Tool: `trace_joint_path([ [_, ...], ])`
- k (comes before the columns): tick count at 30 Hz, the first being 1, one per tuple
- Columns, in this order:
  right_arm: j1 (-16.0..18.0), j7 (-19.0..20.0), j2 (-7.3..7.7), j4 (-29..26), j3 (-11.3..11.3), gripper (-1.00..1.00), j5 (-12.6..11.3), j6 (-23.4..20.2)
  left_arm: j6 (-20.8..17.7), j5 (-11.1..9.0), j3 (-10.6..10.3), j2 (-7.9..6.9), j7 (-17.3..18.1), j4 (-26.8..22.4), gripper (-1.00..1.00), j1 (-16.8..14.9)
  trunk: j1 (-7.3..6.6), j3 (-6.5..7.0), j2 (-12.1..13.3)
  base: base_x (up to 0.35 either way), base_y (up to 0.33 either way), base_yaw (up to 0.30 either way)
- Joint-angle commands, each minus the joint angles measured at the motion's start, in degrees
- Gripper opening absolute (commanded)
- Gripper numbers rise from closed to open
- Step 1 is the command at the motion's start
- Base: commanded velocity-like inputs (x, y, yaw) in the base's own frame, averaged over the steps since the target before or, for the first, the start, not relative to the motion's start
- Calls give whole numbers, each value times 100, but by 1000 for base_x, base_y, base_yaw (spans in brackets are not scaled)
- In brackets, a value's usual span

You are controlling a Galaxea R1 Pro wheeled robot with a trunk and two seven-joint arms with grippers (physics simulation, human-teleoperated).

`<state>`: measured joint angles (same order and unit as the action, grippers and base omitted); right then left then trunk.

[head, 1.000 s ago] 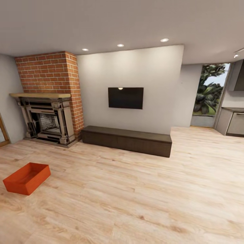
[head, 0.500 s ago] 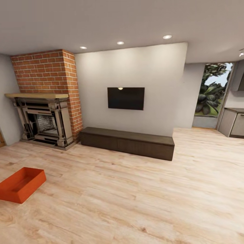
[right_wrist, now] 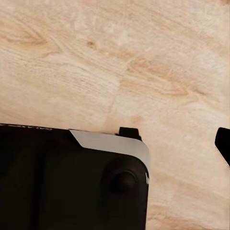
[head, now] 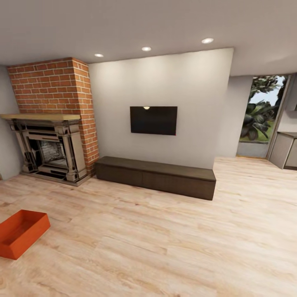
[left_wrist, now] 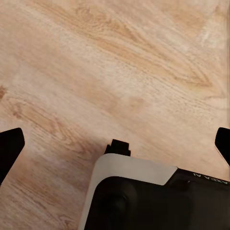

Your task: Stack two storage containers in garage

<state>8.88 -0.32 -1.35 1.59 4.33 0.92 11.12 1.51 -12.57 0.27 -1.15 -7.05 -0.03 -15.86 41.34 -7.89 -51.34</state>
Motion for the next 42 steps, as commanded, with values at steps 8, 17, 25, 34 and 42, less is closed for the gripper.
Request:
trace_joint_path([
  [8, 8, 0, -4, 17, 26, 100, -3, 24, 17, -35, 0, 1, -7, 3, 100, -4, 4, -8, -6, 322, 0, 47],
  [17, 8, 3, 0, 17, 23, 100, -4, 22, 16, -36, 0, 1, -7, 3, 100, -4, 4, -8, -6, 321, 0, 238],
  [25, 8, -2, -5, 17, 24, 100, 2, 25, 19, -36, 0, 0, -7, 3, 100, -4, 4, -8, -6, 321, 0, 68],
  [34, 8, -3, -6, 17, 24, 100, -4, 22, 16, -36, 0, 1, -7, 3, 100, -4, 4, -27, -6, 321, 0, 143],
  [42, 8, -3, -6, 17, 24, 100, -4, 22, 17, -35, 0, 1, -7, 3, 100, -4, 4, -32, -6, 322, 0, 261],
])
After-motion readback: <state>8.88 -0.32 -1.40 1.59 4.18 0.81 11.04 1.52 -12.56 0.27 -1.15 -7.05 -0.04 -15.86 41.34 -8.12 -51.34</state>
